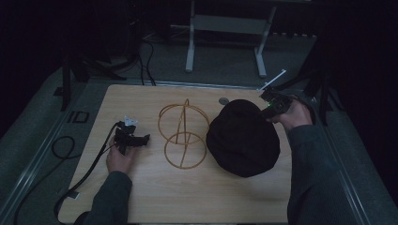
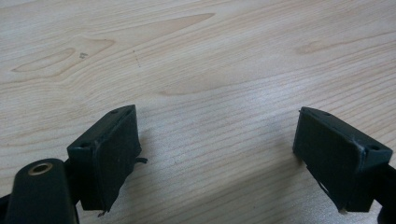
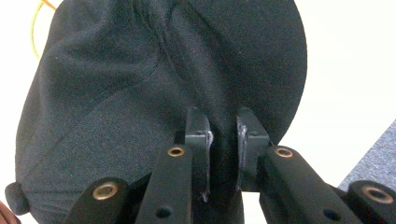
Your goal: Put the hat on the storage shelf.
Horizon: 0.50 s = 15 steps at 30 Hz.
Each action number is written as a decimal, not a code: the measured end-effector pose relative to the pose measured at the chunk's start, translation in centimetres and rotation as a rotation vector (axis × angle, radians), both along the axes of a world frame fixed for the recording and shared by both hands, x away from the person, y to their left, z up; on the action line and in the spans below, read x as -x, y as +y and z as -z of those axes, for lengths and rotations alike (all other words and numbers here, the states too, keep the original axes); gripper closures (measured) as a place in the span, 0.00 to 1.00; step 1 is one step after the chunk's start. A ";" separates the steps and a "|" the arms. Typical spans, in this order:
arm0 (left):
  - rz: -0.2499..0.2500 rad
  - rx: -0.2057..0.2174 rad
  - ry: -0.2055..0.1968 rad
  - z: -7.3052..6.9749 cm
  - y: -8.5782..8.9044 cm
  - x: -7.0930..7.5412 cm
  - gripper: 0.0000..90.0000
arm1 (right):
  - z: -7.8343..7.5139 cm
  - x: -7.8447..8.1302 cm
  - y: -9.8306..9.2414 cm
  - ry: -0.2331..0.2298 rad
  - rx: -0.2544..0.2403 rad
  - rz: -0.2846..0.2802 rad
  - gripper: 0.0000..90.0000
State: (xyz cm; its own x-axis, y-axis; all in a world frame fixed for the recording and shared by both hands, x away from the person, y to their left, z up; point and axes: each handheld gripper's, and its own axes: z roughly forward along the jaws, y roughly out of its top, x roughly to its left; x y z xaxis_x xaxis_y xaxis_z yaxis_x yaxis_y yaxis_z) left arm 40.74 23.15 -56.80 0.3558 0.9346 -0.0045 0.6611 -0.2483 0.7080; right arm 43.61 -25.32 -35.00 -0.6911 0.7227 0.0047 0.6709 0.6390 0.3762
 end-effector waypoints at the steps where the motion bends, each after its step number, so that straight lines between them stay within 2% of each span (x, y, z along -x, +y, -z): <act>1: 0.000 0.000 0.000 0.0 0.0 0.0 0.16 | -0.2 0.0 0.0 0.000 0.000 0.000 0.88; 15: 0.000 0.000 0.000 0.0 0.0 0.0 0.16 | -2.7 -0.6 0.0 -0.010 0.023 -0.002 0.88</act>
State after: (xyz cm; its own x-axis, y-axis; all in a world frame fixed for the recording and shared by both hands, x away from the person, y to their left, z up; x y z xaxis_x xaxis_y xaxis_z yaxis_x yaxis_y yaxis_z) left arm 40.74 23.15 -56.80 0.3559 0.9345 -0.0042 0.6611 -0.2486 0.7079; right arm 44.16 -25.29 -32.29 -0.6923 0.7214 -0.0191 0.6660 0.6488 0.3682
